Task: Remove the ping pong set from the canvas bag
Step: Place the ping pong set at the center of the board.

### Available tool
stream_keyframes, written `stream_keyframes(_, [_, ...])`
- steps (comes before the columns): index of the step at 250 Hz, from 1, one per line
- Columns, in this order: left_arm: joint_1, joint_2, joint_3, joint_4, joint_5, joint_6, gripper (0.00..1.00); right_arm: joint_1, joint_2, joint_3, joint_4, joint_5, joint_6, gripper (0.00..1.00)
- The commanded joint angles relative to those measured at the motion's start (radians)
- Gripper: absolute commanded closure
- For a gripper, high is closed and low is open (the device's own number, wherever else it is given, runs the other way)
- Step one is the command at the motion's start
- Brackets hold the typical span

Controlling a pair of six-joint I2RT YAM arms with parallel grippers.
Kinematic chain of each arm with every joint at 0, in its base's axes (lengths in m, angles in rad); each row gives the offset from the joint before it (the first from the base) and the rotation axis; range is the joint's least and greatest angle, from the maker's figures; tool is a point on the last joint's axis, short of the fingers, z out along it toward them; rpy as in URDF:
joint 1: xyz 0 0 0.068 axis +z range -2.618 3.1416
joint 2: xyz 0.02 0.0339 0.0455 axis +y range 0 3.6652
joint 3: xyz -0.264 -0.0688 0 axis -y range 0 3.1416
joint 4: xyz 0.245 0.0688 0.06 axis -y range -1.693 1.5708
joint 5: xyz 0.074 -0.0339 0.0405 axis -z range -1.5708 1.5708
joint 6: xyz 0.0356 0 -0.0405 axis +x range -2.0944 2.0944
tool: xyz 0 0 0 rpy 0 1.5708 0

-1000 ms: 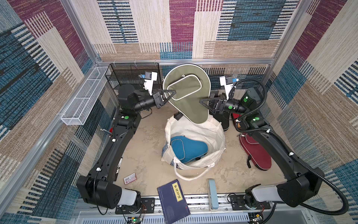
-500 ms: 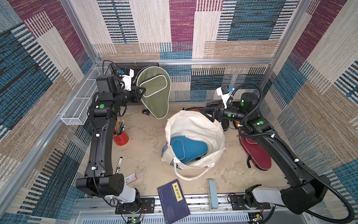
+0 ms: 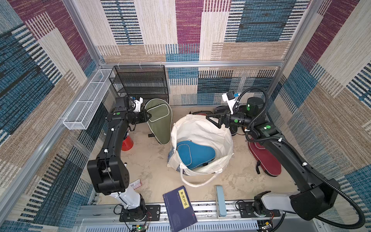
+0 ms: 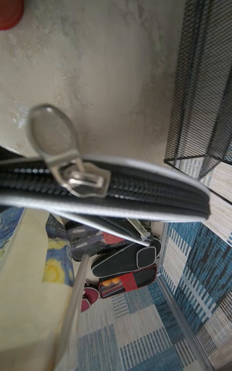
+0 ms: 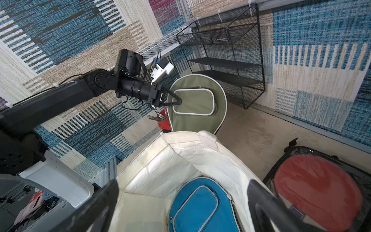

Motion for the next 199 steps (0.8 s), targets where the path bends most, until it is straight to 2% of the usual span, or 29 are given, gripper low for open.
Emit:
stream_keyframes(1, [0.005,0.03,-0.021,0.099,0.056,-0.068,1.0,0.0,0.007,0.008,0.021,-0.022,0.014,0.01])
stream_keyframes(102, [0.022,0.233,-0.059,0.219,0.115,-0.221,1.0,0.0,0.035,0.052,-0.009,-0.019,0.026,0.01])
stream_keyframes(199, [0.019,0.401,0.001,0.251,0.123,-0.26,1.0,0.001,0.092,0.104,-0.041,-0.012,0.031,0.01])
